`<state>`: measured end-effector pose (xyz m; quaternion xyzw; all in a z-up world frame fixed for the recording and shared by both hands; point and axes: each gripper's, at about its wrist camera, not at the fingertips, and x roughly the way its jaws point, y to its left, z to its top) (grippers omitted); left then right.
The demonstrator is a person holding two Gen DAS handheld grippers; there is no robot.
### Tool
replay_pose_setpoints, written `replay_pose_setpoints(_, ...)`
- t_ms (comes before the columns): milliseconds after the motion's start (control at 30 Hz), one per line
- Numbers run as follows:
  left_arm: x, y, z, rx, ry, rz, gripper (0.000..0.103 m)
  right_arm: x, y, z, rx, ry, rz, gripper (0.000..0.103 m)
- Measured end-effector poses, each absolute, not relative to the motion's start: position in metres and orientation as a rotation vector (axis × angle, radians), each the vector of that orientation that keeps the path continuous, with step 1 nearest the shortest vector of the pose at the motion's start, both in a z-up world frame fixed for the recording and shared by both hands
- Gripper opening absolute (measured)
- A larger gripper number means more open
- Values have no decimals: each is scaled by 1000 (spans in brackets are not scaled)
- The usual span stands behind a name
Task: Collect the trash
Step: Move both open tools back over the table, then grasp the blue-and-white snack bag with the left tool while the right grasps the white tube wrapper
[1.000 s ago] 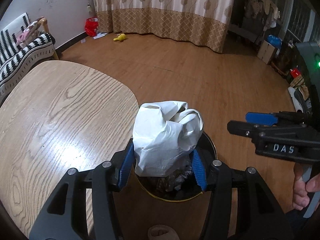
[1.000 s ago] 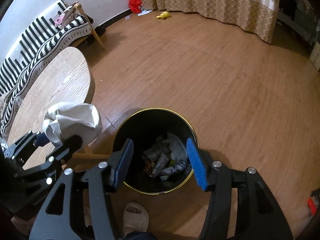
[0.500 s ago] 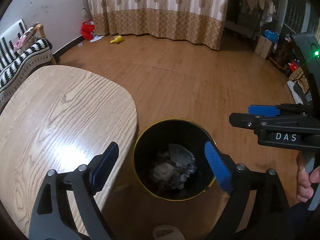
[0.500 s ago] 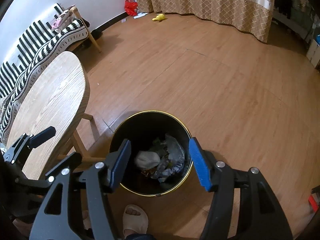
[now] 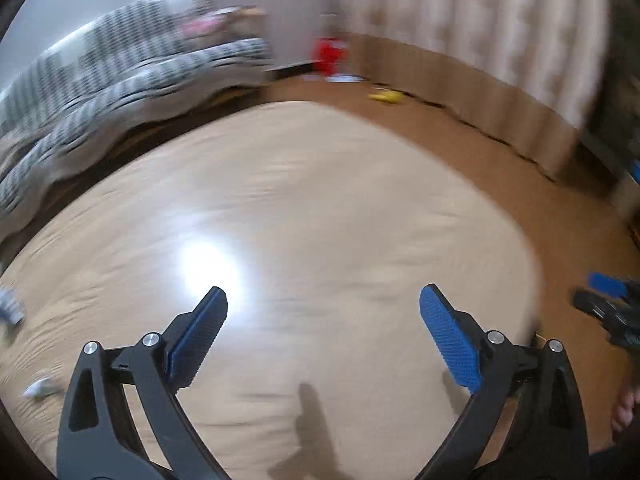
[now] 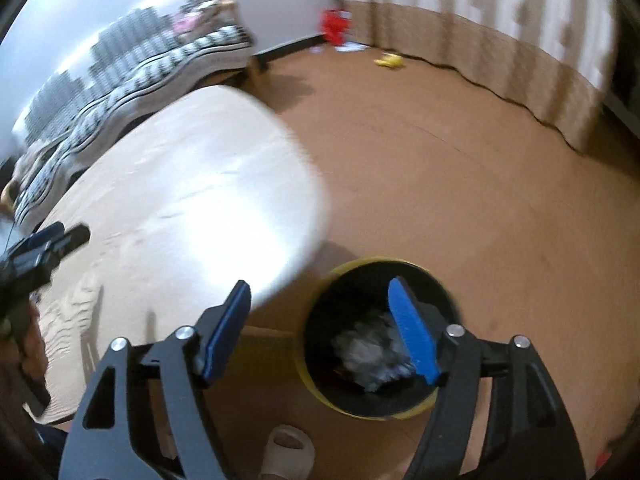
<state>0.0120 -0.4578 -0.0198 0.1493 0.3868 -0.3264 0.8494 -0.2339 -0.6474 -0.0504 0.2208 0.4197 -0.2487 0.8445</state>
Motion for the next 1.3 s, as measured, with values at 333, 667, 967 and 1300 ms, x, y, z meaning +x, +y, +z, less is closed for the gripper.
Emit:
replay_pose_setpoints(333,159,-216,-5,91,795,-168,96,-81,-493,-46,268,931,-200,76)
replay_pose_setpoints(667,221,-103,-36,-33,866,-49,96,48,-318,-58,118,975,128,81)
replay_pose_setpoints(967,260,-101,-64,-53,936,-107,96,100,-226,-86,-68,1007,236,85)
replay_pose_setpoints(1300,258,-92,-69,-68,910,-106,67,111,-215,-89,-81,988,257,86)
